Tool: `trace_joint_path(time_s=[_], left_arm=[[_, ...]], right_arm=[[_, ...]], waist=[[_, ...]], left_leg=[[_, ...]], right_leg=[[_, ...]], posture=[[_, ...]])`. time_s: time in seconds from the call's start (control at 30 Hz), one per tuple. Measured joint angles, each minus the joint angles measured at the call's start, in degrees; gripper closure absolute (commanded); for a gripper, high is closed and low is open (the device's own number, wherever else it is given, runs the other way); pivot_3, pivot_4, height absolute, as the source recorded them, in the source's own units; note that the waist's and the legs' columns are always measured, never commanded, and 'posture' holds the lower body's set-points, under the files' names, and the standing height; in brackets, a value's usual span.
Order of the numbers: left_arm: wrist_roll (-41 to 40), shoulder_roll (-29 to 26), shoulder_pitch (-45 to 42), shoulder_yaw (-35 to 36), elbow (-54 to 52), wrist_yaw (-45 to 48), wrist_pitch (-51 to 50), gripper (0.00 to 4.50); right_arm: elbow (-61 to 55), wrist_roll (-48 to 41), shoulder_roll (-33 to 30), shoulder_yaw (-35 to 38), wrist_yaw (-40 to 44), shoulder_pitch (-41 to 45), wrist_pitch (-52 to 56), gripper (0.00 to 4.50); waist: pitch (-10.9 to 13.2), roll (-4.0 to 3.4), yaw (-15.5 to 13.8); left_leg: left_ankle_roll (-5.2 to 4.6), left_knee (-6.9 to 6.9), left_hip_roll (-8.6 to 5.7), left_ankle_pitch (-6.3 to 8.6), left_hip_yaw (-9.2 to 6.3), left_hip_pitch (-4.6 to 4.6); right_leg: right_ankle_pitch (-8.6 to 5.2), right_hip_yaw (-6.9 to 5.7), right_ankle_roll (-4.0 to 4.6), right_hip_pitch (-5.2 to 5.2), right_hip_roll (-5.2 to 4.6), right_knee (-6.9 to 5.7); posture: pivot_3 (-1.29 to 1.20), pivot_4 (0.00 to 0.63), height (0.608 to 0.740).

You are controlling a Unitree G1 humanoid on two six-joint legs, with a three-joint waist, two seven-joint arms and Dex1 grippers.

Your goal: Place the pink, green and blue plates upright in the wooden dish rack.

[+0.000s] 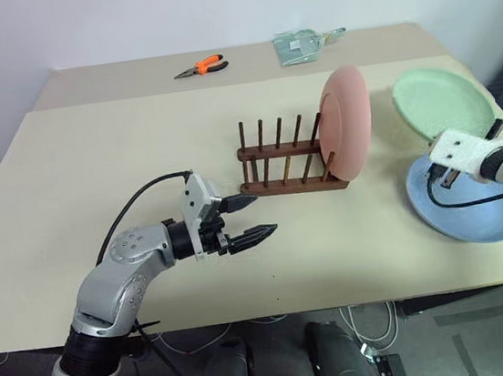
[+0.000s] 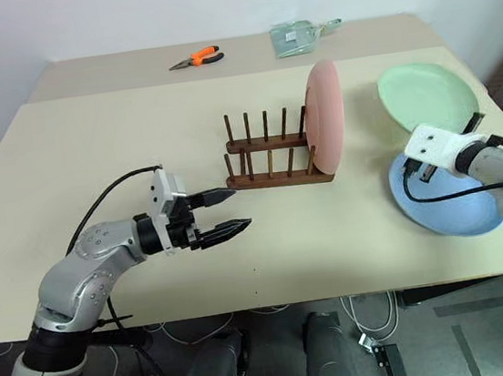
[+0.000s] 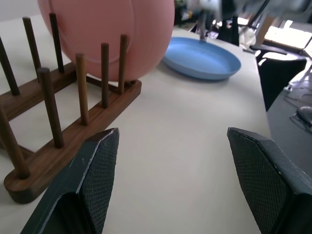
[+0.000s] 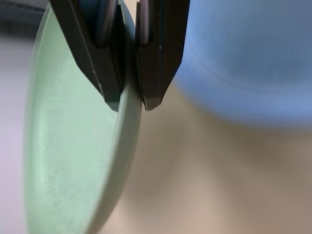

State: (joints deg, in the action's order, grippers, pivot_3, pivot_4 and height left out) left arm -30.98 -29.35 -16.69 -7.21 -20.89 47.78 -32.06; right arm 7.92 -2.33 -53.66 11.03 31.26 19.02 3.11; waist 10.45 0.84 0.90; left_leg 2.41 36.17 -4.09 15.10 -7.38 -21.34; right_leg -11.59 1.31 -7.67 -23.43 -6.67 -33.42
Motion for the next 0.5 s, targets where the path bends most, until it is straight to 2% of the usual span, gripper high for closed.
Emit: trace_joint_path(time_s=[0.13, 0.23, 0.37, 0.43, 0.5], left_arm=[[1.8, -0.4, 0.0, 0.1, 1.9, 0.2, 2.2, 0.86], [4.5, -2.2, 0.1, 0.8, 6.2, 0.5, 5.1, 0.86], [6.4, -3.9, 0.4, 2.9, 10.2, 1.1, 7.9, 0.86], [6.6, -3.9, 0.4, 3.6, 10.7, 1.7, 8.7, 0.86], [6.6, -3.8, 0.5, 3.7, 10.6, 1.8, 8.7, 0.86]], right_arm=[[-21.2, -34.1, 9.5, 14.0, -3.5, 4.5, 19.7, 4.47], [-31.9, -57.6, 12.8, 18.8, -8.7, 6.1, 27.8, 4.47], [-38.2, -77.3, 17.6, 15.5, -18.9, 9.6, 30.7, 4.47], [-40.3, -82.1, 19.6, 11.3, -23.1, 11.8, 31.2, 4.47], [-40.3, -82.5, 21.4, 7.1, -26.3, 13.2, 31.7, 4.47]], waist=[[0.0, 0.0, -0.3], [0.0, 0.08, -0.7], [0.0, 0.04, -0.4], [0.0, 0.05, -0.3], [0.0, 0.05, -0.3]], left_leg=[[0.0, 0.01, 0.03, 0.0, -0.19, -0.01], [-0.01, 0.03, 0.02, 0.01, -0.28, -0.05], [-0.02, 0.01, 0.03, 0.01, -0.26, -0.05], [-0.02, -0.02, 0.04, 0.01, -0.27, -0.05], [-0.02, -0.02, 0.03, 0.01, -0.26, -0.05]], right_leg=[[-0.03, -0.08, 0.05, 0.03, 0.05, -0.06], [-0.09, -0.18, 0.14, 0.09, 0.01, 0.05], [-0.09, -0.16, 0.15, 0.05, -0.05, 0.07], [-0.09, -0.18, 0.15, 0.02, -0.04, 0.05], [-0.08, -0.18, 0.15, 0.0, -0.04, 0.05]], posture=[[0.0, 0.15, 0.74], [0.0, 0.15, 0.74], [0.0, 0.15, 0.74], [0.0, 0.15, 0.74], [0.0, 0.15, 0.74]])
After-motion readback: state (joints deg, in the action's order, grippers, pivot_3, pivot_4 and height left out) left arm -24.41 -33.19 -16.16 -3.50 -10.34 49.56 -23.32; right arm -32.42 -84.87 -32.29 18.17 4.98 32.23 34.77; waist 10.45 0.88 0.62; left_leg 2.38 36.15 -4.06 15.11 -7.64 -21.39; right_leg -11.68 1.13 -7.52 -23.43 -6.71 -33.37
